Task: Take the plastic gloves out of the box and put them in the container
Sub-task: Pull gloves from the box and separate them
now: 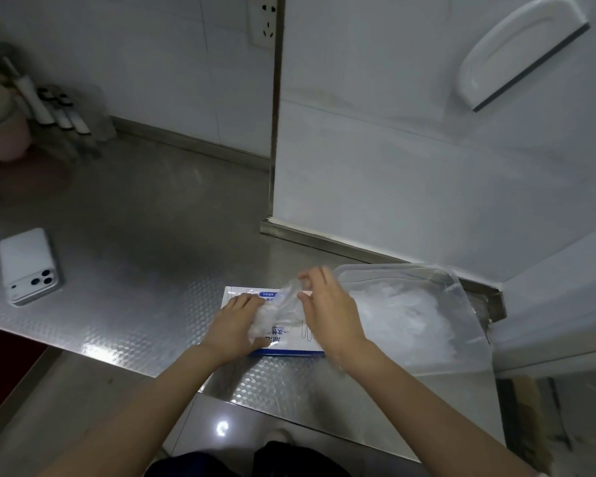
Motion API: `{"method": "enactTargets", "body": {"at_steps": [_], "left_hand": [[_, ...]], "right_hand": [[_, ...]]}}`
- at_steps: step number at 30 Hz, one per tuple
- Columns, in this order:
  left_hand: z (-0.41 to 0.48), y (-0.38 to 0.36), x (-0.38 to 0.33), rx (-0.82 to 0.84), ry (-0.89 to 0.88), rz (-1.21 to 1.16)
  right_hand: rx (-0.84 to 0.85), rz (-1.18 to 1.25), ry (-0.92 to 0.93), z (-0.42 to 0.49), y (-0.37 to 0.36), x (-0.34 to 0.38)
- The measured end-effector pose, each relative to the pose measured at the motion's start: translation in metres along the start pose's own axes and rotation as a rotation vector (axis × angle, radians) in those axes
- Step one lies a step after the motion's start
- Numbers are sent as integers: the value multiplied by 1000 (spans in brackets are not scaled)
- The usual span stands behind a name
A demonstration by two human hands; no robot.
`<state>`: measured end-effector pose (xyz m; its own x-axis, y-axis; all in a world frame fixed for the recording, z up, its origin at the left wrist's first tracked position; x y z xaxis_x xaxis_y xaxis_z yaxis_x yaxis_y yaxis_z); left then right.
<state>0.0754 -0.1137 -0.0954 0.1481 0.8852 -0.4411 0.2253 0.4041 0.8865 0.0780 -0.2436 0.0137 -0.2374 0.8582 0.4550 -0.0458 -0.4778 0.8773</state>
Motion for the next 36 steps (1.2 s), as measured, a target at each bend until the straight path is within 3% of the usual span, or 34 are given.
{"method": "enactTargets", "body": {"at_steps": [5,8,17,23,28,30,33,35,36], "left_hand": [[0,2,-3,-25,-24,-23],[-1,2,-1,-33,-3,-46],[-1,1,1,-17,44,8],[0,-1,0,1,60,33],[6,-3,-2,135,73,73],[12,12,-9,112,84,-37],[17,65,-39,-66,105,-491],[12,86,-81,2,28,-764],[10,89,-103,55,-31,-781]], "right_hand": [[320,-113,188,-14,-57,22],[320,-152,215,-12,-68,26],[15,269,-200,6,0,-19],[-235,484,-234,9,63,-32],[-419,459,-164,20,118,-27],[-359,417,-147,24,121,-29],[-209,291,-111,23,111,-34],[-151,235,-79,19,105,-34],[-138,258,-66,17,103,-32]]}}
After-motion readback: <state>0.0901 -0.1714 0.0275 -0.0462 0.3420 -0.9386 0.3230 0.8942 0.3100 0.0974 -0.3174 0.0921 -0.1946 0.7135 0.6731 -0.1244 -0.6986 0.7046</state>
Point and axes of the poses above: each hand's wrist, its own z-axis towards the middle knuckle, its own y-axis out of the back of the hand, x = y × z, the point moved 10 cm from there along z, towards the middle knuckle, and after that the axes turned 6 degrees about -x, right-handed, at the moved point
